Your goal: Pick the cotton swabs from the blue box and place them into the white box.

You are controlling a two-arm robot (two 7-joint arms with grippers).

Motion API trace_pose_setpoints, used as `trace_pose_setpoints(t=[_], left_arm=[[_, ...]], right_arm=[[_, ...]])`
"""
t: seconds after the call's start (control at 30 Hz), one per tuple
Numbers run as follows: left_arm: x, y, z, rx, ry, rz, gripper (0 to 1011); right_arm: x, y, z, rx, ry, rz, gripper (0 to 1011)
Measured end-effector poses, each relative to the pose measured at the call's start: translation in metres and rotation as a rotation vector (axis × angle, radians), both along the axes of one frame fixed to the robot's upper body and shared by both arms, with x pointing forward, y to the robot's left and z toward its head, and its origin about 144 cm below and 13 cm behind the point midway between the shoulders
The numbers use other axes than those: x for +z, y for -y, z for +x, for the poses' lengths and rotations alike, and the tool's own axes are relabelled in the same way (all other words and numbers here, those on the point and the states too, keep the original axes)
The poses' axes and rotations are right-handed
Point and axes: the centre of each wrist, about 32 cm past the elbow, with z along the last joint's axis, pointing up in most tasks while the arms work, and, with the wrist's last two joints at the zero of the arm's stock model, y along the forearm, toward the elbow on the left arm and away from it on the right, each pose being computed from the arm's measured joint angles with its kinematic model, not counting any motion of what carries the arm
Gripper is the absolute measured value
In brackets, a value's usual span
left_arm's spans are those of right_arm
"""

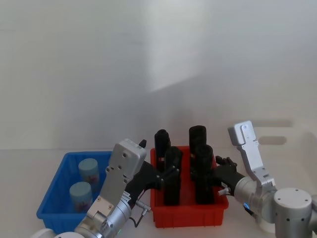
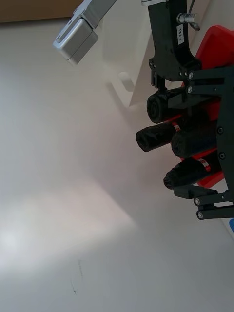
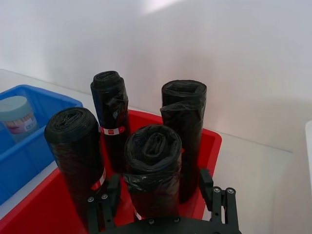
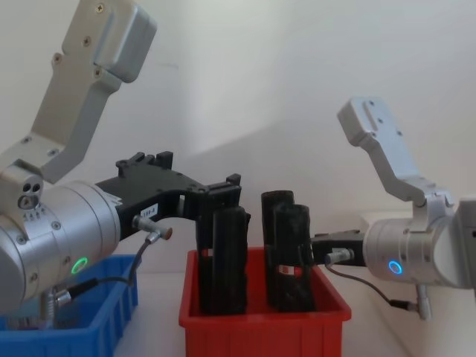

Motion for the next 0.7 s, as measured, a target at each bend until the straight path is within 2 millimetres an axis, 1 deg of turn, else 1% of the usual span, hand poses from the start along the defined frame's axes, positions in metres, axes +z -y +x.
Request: trace_pose_setpoints(t=[0.27,0.3,0.33,0.4,0.43,0.47,0.57,0.7], left_arm=[[0.0000,0.0000,0.0000,0.000,0.000,0.000,1003],[0.0000,0.0000,0.0000,0.000,0.000,0.000,1003],[0.0000,0.0000,0.0000,0.000,0.000,0.000,1003],[0.0000,0.0000,0.0000,0.000,0.000,0.000,1003],[0.0000,0.0000,0.0000,0.000,0.000,0.000,1003],[0.0000,0.0000,0.0000,0.000,0.000,0.000,1003],[0.0000,0.0000,0.0000,0.000,0.000,0.000,1003],[0.0000,0.0000,0.0000,0.000,0.000,0.000,1003]], right_arm=[[-0.0002,-0.0055,0.0059,0.021,-0.008,0.009,1002],[-0.0002,-0.0062,0.0066,0.024,-0.009,0.010,990],[-0.0003,-0.0065,0.0070,0.025,-0.009,0.011,955],[-0.0003,-0.0070,0.0077,0.027,-0.010,0.012,945],[-0.0003,-0.0076,0.0083,0.029,-0.011,0.013,916],[-0.0004,-0.0078,0.0086,0.030,-0.012,0.013,865],[-0.0006,-0.0089,0.0097,0.034,-0.014,0.015,815],[-0.0005,-0.0097,0.0106,0.037,-0.015,0.017,683]])
